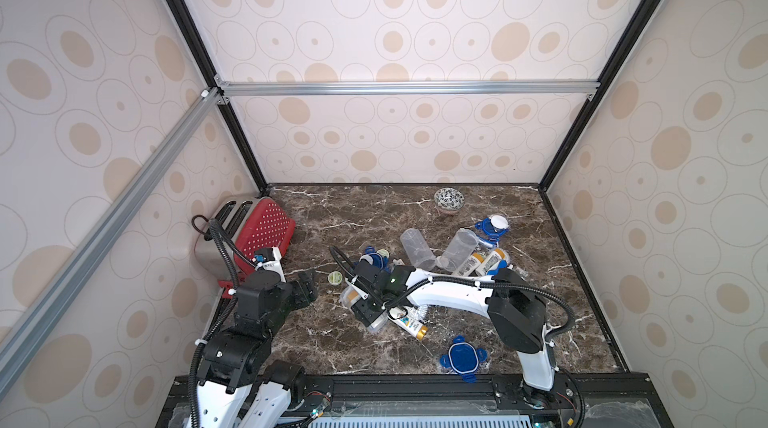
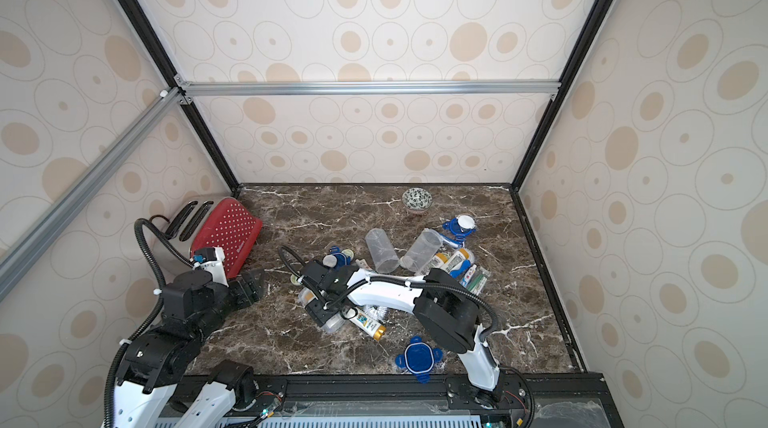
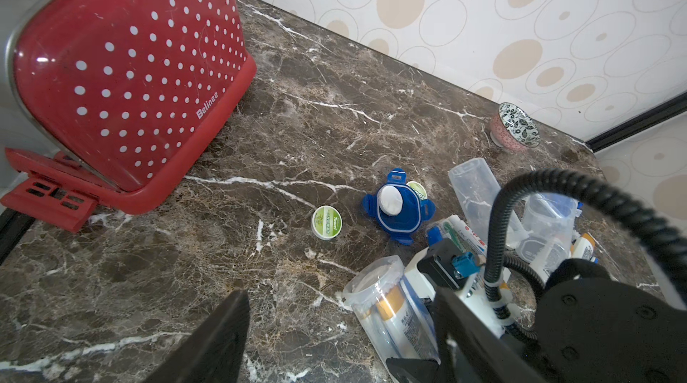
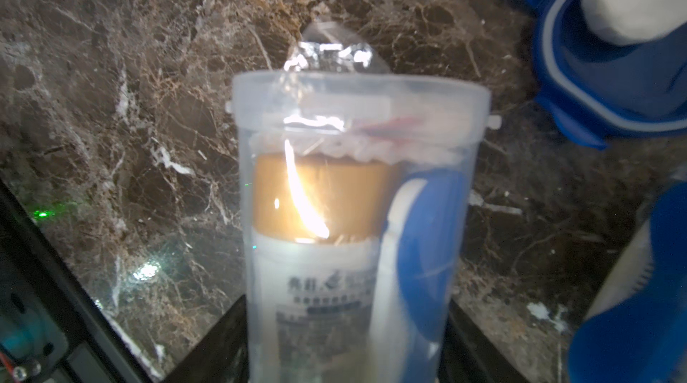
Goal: Take out toiletry kits
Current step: 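Pick up the container from the center of the board, then pour the toiletry kits out of the container.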
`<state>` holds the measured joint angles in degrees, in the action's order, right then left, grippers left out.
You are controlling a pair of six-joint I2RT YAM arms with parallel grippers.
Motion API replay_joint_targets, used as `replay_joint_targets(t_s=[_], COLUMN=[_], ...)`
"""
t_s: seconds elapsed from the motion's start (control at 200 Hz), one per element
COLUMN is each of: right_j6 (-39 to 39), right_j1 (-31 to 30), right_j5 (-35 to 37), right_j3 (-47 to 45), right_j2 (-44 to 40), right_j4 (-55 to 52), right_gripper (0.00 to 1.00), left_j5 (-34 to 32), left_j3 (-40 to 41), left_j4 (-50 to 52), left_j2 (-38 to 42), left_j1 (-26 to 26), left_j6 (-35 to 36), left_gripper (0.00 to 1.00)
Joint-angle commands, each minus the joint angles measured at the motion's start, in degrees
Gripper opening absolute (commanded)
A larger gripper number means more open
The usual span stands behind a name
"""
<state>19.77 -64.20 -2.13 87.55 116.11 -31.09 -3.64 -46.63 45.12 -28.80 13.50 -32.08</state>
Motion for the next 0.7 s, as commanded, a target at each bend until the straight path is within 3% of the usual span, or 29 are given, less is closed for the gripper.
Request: replay_joint_targets(t_s=[0.0,0.371,0.511,0.581,0.691], right_j6=[6.69,35.66,51.74,62.06,74.42], right_j1=[0.39,6.21,7.74,8.10,8.05], right_j5=[-4.21,-22.39,-27.26,-28.17,-27.19], right_j3=[3.33,-2.58,-6.18,-9.83,-12.78], right_j2=[-0.18,-4.29,-4.91,-4.41,-2.08], right_j4=[-2.25,17.29,31.14,43.26,57.30], right_gripper=[0.66,0.54,0.55,0.55,0.54], left_j5=[0.36,3.48,4.98,5.53,6.26], left_j3=[-0.21,-0.26,-2.06,-3.59,-4.99], left_j4=[0.15,-0.56,0.77,2.41,4.81], left_j2=[0.38,0.76,0.12,-0.92,-2.40], left_j1=[-0.30,-0.29,-0.31,-0.31,-0.27], left_j6=[1.12,0.99,1.45,1.73,1.51], left_gripper=[0.78,0.78,0.78,0.80,0.87])
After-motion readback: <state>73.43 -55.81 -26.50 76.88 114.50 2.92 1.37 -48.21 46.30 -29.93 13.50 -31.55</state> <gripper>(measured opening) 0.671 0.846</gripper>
